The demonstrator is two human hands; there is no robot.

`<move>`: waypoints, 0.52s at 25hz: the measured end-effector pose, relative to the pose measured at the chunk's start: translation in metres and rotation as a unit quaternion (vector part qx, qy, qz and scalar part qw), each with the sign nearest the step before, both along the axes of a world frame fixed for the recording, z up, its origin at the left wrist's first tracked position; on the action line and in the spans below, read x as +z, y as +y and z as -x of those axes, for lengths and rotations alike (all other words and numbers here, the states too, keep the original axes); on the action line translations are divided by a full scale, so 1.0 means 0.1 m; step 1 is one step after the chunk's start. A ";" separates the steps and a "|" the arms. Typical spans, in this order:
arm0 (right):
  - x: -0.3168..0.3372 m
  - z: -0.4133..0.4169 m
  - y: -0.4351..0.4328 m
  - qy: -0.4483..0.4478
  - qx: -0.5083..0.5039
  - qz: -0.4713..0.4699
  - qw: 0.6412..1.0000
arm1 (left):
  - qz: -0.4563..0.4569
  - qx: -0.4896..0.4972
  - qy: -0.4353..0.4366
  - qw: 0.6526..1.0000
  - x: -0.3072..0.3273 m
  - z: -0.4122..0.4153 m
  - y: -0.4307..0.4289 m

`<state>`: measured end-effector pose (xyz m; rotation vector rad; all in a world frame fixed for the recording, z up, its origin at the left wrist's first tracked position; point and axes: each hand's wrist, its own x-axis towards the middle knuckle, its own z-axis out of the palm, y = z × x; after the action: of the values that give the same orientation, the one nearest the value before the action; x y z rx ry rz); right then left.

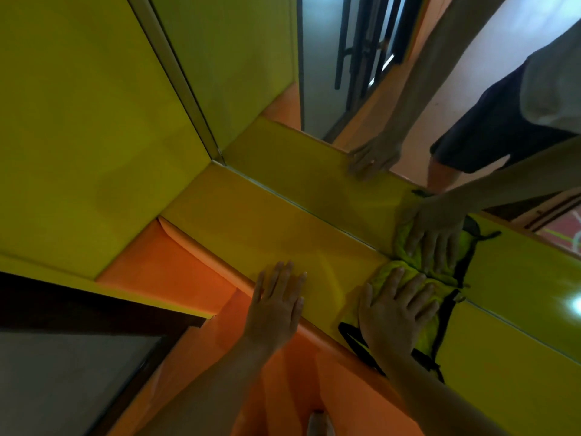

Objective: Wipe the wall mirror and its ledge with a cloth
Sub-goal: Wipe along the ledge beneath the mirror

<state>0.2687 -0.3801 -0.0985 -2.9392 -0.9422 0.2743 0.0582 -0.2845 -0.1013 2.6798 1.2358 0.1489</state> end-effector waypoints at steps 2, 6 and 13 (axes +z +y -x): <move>0.00 0.11 0.15 0.001 0.013 -0.016 1.000 | -0.007 0.007 0.010 1.000 0.00 0.09 0.16; -0.03 0.37 0.50 -0.005 0.028 -0.012 1.000 | 0.002 0.016 0.008 1.000 -0.05 0.31 0.52; -0.03 0.89 1.31 -0.014 0.030 -0.029 0.999 | -0.009 0.007 -0.021 1.000 -0.15 0.76 1.09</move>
<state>0.1799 -0.2489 -0.1011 -2.8725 -1.0252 0.2051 -0.0177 -0.1760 -0.1159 2.6695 1.2477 0.2171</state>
